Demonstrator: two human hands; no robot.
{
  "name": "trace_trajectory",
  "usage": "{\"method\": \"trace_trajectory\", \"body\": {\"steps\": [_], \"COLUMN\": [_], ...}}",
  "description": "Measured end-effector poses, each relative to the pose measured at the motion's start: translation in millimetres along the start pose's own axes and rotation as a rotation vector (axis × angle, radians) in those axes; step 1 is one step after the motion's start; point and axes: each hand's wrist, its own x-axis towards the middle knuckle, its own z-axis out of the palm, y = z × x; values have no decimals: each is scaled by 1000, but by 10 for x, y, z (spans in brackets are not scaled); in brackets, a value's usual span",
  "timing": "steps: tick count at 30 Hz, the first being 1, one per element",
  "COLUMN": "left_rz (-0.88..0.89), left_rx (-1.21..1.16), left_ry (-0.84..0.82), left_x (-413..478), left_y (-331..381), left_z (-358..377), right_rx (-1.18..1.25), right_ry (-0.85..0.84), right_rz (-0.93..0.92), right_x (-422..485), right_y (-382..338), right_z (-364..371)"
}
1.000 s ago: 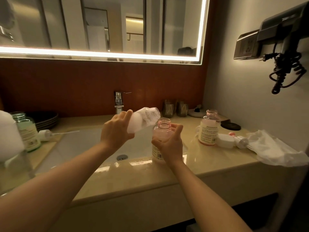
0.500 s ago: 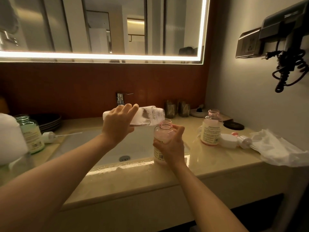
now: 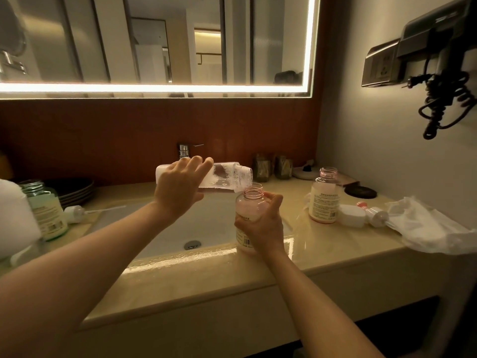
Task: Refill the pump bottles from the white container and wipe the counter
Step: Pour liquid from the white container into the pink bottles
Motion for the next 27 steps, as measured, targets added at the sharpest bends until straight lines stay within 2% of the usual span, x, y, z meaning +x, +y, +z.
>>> {"method": "trace_trajectory", "body": {"steps": [27], "left_rz": [44], "left_rx": [14], "left_ry": [-39], "left_x": [76], "left_y": [-52], "left_z": [-6], "right_rx": [-4], "right_ry": [-8], "right_rz": [-15], "right_x": [-13], "right_y": [12], "right_z": [-20]}}
